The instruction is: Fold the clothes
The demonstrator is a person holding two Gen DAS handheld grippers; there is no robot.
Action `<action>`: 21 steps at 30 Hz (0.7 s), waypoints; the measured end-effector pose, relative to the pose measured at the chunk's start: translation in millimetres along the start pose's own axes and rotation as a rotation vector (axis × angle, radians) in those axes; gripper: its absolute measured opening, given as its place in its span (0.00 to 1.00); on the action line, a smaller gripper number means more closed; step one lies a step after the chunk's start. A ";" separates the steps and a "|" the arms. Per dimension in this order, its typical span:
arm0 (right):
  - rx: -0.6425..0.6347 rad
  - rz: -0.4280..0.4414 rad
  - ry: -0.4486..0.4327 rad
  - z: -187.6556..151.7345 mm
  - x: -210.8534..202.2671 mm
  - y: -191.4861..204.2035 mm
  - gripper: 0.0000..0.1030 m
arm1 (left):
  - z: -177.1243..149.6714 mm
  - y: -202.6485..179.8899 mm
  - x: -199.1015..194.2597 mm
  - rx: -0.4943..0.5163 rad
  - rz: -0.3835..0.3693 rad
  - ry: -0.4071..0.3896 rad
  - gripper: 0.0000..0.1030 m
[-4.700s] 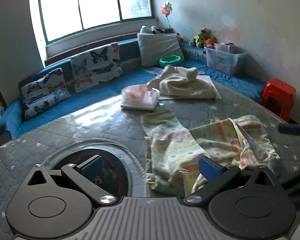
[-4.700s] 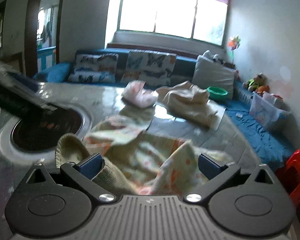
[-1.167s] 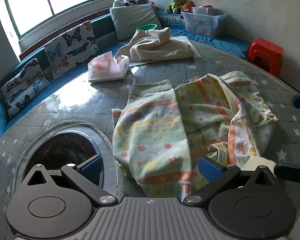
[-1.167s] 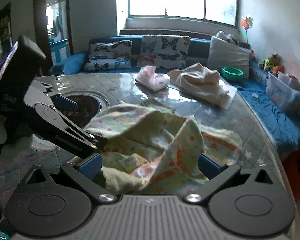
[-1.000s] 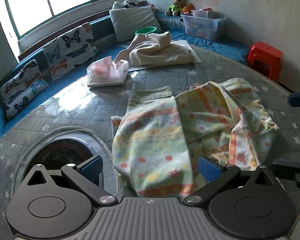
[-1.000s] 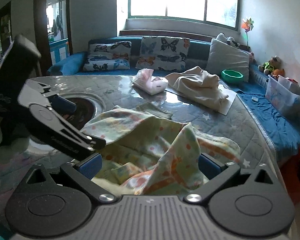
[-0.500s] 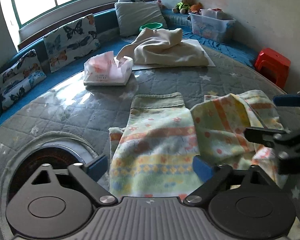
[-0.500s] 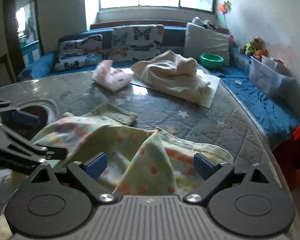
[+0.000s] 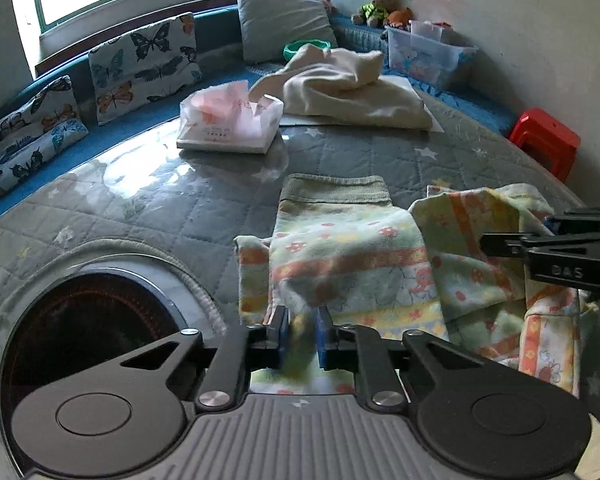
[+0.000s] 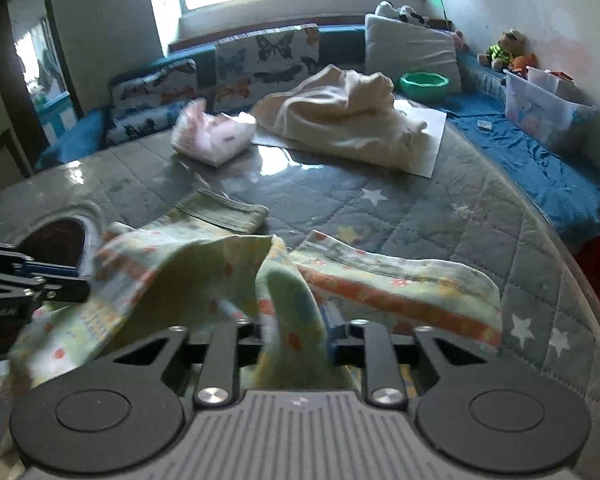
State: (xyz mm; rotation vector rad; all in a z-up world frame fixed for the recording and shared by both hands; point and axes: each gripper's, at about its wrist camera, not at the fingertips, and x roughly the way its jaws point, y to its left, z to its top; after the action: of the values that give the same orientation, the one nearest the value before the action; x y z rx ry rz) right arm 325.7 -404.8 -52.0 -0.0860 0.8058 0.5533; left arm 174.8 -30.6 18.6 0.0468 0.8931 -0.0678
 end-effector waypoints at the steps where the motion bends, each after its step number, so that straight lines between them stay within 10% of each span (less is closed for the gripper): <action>1: -0.002 0.009 -0.009 -1.7 -5.0 0.4 0.16 | -0.4 -0.6 -4.8 -0.005 -0.009 -0.008 0.17; 4: -0.016 0.044 -0.033 -9.8 -25.2 6.4 0.12 | -0.8 -10.3 -17.4 0.010 -0.038 -0.035 0.38; 6: -0.047 0.076 -0.044 -18.2 -38.8 14.8 0.11 | -2.0 -22.8 -21.3 0.040 -0.031 -0.049 0.71; 11: -0.122 0.131 -0.068 -42.4 -73.0 33.5 0.09 | -8.0 -44.6 -12.4 0.111 0.000 -0.047 0.75; 13: -0.148 0.158 -0.084 -52.6 -88.5 38.0 0.07 | -11.0 -43.7 -6.2 0.118 0.017 -0.034 0.71; 17: -0.181 0.199 -0.086 -72.3 -113.0 42.5 0.06 | -18.5 -29.9 -1.5 0.095 0.032 -0.010 0.16; 21: -0.141 0.149 -0.062 -88.1 -123.2 34.9 0.06 | -28.5 -11.3 -14.5 0.048 0.027 -0.022 0.10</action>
State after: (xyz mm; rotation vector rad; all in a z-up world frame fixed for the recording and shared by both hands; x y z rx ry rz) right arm 181.0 -453.3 -22.0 -0.1389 0.7152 0.7502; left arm 142.7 -39.3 11.9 0.1028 0.8692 -0.0646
